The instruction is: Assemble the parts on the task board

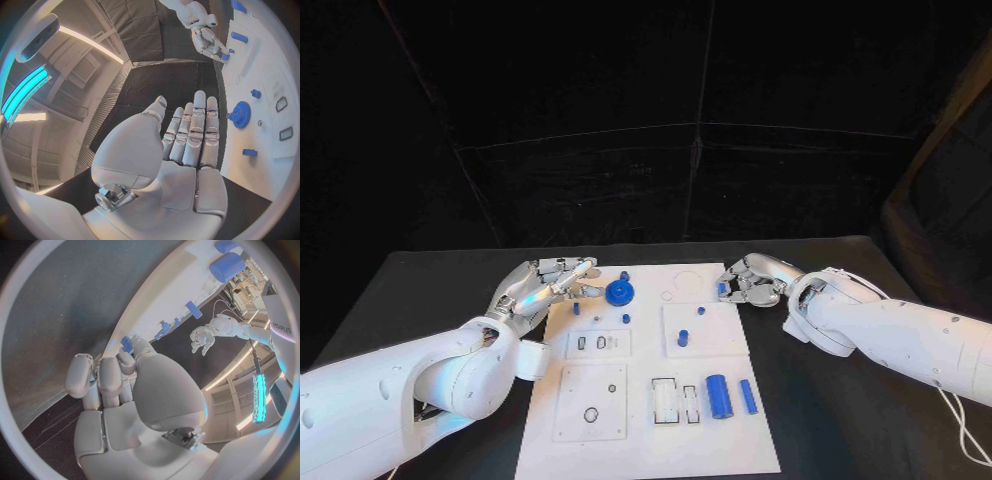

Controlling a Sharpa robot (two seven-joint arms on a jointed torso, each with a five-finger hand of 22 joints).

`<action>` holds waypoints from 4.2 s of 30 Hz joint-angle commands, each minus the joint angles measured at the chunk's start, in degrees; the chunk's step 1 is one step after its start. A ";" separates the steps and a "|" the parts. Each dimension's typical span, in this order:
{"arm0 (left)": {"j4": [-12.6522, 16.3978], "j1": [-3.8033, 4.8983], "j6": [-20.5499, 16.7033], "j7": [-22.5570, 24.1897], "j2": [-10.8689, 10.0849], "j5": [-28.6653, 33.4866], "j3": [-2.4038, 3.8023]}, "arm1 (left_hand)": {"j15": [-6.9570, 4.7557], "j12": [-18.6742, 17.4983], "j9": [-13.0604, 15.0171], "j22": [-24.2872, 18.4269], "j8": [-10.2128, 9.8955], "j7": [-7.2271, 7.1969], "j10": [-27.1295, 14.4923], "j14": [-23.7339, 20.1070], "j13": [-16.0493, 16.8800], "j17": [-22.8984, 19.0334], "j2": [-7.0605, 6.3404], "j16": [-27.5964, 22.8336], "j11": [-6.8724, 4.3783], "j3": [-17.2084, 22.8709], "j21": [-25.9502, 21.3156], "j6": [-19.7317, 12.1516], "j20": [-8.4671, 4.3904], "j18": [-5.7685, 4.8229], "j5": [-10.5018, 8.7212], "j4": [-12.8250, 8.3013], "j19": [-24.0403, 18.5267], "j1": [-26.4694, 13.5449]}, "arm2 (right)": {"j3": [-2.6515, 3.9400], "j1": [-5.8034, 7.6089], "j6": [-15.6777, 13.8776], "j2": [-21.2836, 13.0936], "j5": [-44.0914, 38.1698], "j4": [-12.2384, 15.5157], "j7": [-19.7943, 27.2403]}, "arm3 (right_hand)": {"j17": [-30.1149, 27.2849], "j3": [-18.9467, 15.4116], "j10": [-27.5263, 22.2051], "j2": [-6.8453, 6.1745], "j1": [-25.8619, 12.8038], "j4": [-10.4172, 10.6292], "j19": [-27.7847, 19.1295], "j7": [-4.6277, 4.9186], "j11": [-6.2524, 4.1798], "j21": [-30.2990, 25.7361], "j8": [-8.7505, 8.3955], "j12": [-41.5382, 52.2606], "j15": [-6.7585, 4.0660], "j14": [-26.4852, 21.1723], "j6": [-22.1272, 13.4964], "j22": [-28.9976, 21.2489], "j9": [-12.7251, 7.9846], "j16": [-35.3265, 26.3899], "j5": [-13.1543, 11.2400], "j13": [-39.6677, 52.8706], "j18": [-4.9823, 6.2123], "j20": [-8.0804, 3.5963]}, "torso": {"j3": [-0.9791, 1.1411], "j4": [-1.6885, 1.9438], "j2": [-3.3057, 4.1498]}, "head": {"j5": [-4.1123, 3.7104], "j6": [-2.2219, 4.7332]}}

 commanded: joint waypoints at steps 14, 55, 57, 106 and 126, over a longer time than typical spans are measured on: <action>-0.08 0.05 0.82 0.27 0.02 -0.24 0.05 | 0.04 -0.21 -0.09 -0.07 -0.21 0.32 -0.15 -0.24 -0.09 0.08 0.16 -0.23 0.13 -0.03 -0.39 -0.30 -0.01 0.82 0.14 -0.29 0.28 0.48 | -0.02 -0.06 -1.06 0.39 0.57 -0.60 0.34 | 0.47 1.59 1.12 1.89 0.14 -0.59 0.11 -0.28 -0.47 0.03 1.12 1.04 -0.53 0.44 2.34 0.55 0.15 0.12 -2.44 0.82 -0.64 -0.25 | -0.01 0.04 0.04 | -0.15 -0.04; 0.00 0.20 1.46 -0.68 -0.42 1.73 0.06 | 0.09 -0.34 -0.07 -0.21 -0.32 0.23 -0.10 -0.45 -0.07 0.28 0.27 -0.43 0.11 -0.11 -0.55 -0.31 0.04 0.81 0.11 -0.38 0.22 0.19 | 0.04 1.51 -2.86 7.36 -6.52 14.28 -16.04 | 1.25 6.26 1.37 3.34 -0.93 -1.80 0.98 -2.00 -1.90 0.65 2.40 0.82 -1.75 0.64 7.48 1.91 0.24 0.65 -5.08 1.19 -0.90 -1.48 | -0.93 1.54 -0.95 | 1.69 -1.81; -0.03 0.21 1.50 -0.69 -0.40 1.76 0.07 | 0.09 -0.34 -0.07 -0.21 -0.32 0.23 -0.10 -0.45 -0.07 0.28 0.27 -0.43 0.11 -0.11 -0.55 -0.31 0.04 0.81 0.11 -0.38 0.22 0.19 | 0.02 1.46 -2.09 8.44 -8.20 14.29 -16.74 | 1.19 6.40 1.16 3.22 -1.02 -1.85 0.89 -2.02 -1.91 0.59 2.37 0.50 -1.75 0.63 7.54 1.78 0.22 0.61 -4.96 0.95 -0.87 -1.47 | -1.01 1.58 -1.04 | 1.74 -2.09; -1.20 0.54 2.05 -0.93 0.44 1.82 0.08 | 0.20 -0.45 -0.06 -0.41 -0.41 0.18 -0.06 -0.99 -0.06 0.37 0.37 -0.87 0.12 -0.17 -0.85 -0.32 0.13 0.78 0.13 -0.51 -0.07 -0.02 | -2.28 -1.35 4.95 18.05 -20.06 10.23 -20.66 | 1.31 7.27 0.78 1.91 -2.40 -1.99 0.75 -1.81 -1.75 0.47 1.72 -0.20 -1.65 0.68 7.25 1.58 -0.08 0.68 -4.97 0.50 -0.83 -1.39 | -1.28 1.85 -1.55 | 3.28 -3.88; -1.36 0.53 2.12 -0.97 0.45 1.82 0.07 | 0.20 -0.45 -0.06 -0.41 -0.41 0.18 -0.06 -0.99 -0.06 0.37 0.37 -0.87 0.12 -0.17 -0.85 -0.32 0.13 0.78 0.13 -0.51 -0.07 -0.02 | -2.29 -1.40 5.42 17.62 -21.52 11.09 -22.89 | 0.59 7.30 -0.17 0.44 -4.07 -1.61 0.35 -1.40 -1.42 0.18 0.96 -1.79 -1.38 0.50 6.40 0.99 -0.31 0.25 -4.89 -0.77 -0.73 -1.20 | -1.26 1.83 -1.61 | 2.98 -3.73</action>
